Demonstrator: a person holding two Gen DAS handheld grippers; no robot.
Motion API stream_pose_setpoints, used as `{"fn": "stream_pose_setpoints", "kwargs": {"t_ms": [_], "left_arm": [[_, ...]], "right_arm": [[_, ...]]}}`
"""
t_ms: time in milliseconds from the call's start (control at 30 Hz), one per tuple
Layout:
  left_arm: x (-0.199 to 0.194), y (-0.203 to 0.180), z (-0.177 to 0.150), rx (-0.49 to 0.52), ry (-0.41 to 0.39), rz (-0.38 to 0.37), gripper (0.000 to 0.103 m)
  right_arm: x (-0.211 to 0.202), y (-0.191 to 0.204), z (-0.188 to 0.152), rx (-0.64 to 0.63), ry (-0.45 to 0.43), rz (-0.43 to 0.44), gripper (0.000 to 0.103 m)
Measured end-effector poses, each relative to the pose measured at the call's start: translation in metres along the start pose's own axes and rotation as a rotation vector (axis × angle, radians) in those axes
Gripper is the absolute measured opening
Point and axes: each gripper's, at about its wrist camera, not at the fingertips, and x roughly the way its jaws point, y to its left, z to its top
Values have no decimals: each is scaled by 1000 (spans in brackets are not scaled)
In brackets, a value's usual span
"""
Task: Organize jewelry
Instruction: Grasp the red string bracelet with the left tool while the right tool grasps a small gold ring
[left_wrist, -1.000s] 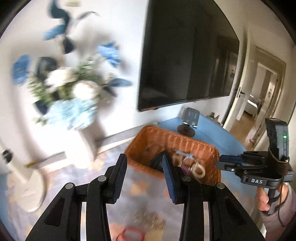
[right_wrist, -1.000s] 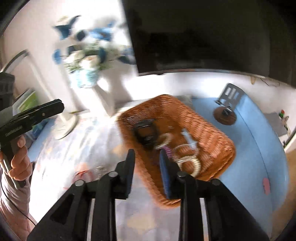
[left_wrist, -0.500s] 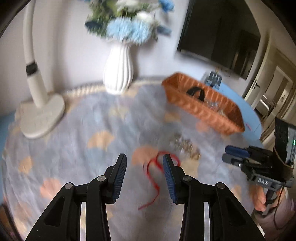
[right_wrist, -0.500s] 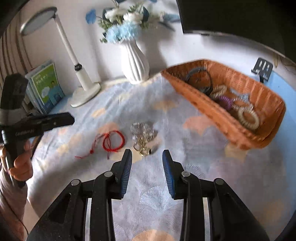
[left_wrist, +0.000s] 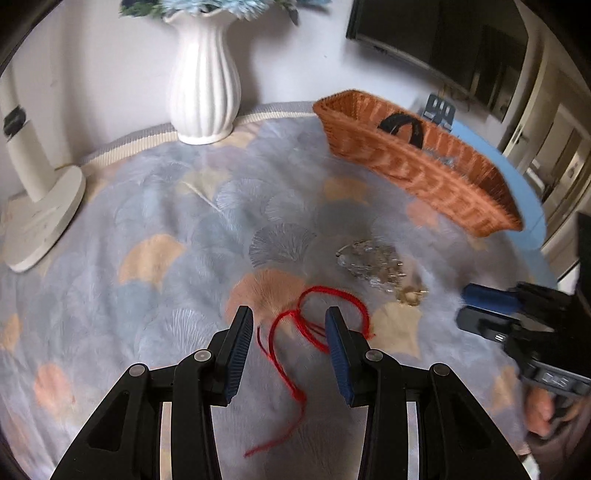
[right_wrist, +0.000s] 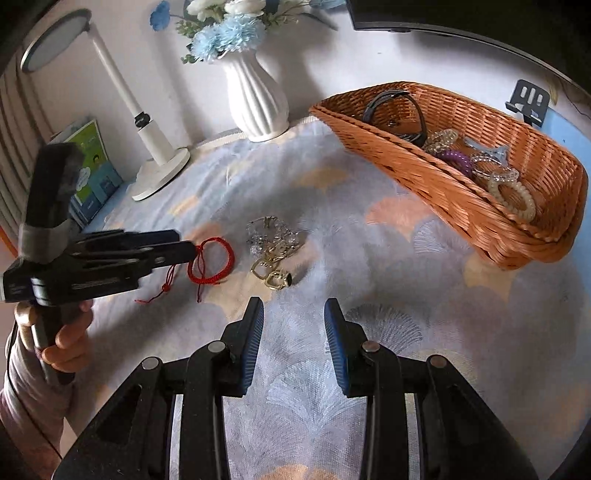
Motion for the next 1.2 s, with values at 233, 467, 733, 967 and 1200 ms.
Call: {"fn": "stream_pose_setpoints", "kwargs": {"t_ms": [233, 467, 733, 967, 1200], "left_arm": [[9, -6, -2, 65, -18, 53, 20], [7, 16, -2, -18, -22, -25, 14], [5, 16, -4, -25, -25, -27, 15], [7, 5, -5, 27, -32, 39, 15], [5, 6, -5, 27, -39, 23, 5]], "right_arm": [[12, 18, 9, -133, 112, -24, 37], [30, 26, 24, -296, 163, -75, 37], [43, 33, 28, -321, 129, -71, 36], [40, 41, 23, -351, 116, -74, 18], [18, 40, 10, -288, 108, -21, 4]]}}
